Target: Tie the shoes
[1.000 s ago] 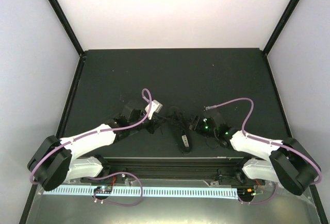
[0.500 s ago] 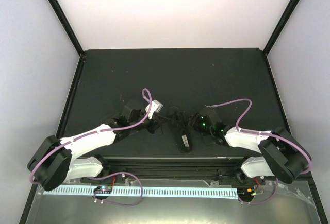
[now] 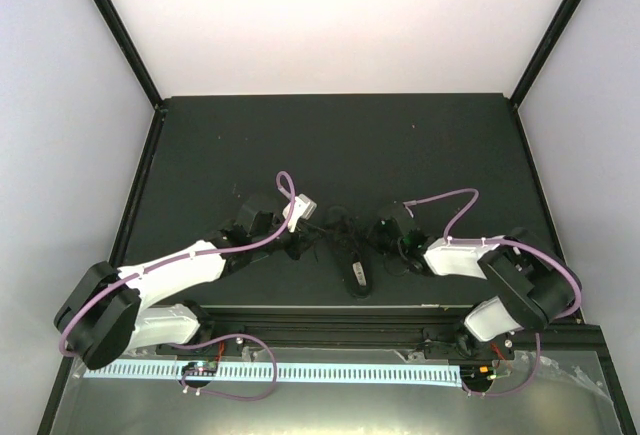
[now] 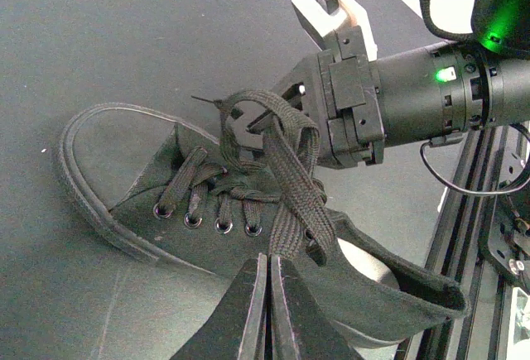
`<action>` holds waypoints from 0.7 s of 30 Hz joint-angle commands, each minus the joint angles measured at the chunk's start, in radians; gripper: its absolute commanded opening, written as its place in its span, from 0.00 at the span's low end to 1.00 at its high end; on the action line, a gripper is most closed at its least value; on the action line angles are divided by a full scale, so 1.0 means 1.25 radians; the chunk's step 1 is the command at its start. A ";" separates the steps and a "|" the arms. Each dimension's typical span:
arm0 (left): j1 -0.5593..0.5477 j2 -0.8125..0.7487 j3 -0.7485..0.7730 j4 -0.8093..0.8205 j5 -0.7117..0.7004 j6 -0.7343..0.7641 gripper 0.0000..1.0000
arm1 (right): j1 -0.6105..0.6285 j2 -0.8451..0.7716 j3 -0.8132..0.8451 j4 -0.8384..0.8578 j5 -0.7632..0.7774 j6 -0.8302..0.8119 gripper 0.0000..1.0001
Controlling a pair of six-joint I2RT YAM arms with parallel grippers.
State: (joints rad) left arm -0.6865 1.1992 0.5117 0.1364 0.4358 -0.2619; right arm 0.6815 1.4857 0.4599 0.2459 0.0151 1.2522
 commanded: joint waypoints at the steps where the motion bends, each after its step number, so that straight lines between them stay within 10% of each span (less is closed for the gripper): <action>1: 0.003 -0.005 -0.004 0.023 0.016 0.002 0.02 | -0.016 -0.010 0.009 0.045 0.011 -0.005 0.04; 10: 0.010 0.028 0.002 0.029 -0.001 -0.022 0.02 | -0.046 -0.392 0.010 -0.030 0.023 -0.236 0.02; 21: 0.041 0.165 0.164 -0.020 0.039 0.006 0.02 | 0.144 -0.571 0.054 -0.093 -0.335 -0.515 0.02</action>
State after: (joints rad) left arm -0.6575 1.3457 0.6064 0.1299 0.4469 -0.2810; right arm 0.7181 0.7803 0.5236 0.1787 -0.2504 0.7586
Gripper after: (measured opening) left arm 0.017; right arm 0.016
